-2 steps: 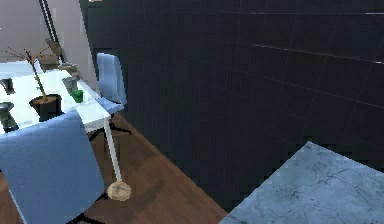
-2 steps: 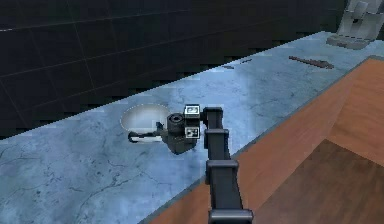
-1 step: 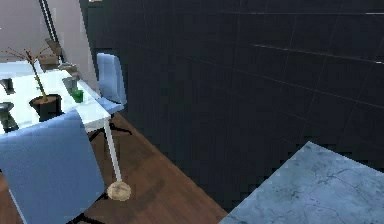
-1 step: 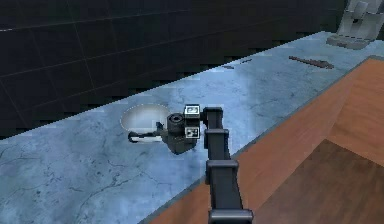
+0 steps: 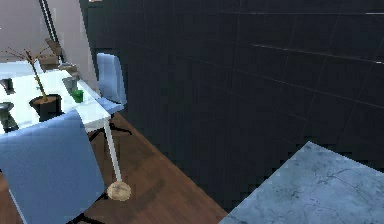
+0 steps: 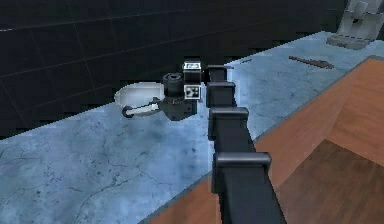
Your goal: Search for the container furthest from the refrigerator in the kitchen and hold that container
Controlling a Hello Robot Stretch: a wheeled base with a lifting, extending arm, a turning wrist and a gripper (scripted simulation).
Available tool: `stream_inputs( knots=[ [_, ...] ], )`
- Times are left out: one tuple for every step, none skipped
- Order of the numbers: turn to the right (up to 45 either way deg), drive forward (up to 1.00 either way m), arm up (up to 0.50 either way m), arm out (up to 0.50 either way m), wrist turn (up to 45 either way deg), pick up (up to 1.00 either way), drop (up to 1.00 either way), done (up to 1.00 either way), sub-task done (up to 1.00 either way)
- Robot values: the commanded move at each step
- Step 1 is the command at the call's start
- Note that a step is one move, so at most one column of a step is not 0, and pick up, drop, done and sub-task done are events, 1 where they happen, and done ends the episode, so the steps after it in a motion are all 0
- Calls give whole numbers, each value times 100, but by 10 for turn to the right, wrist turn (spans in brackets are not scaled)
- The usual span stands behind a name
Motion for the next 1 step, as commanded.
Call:
stream_inputs(
  knots=[
    [0,0,0,0,0,0,0,100,0]
  ],
)
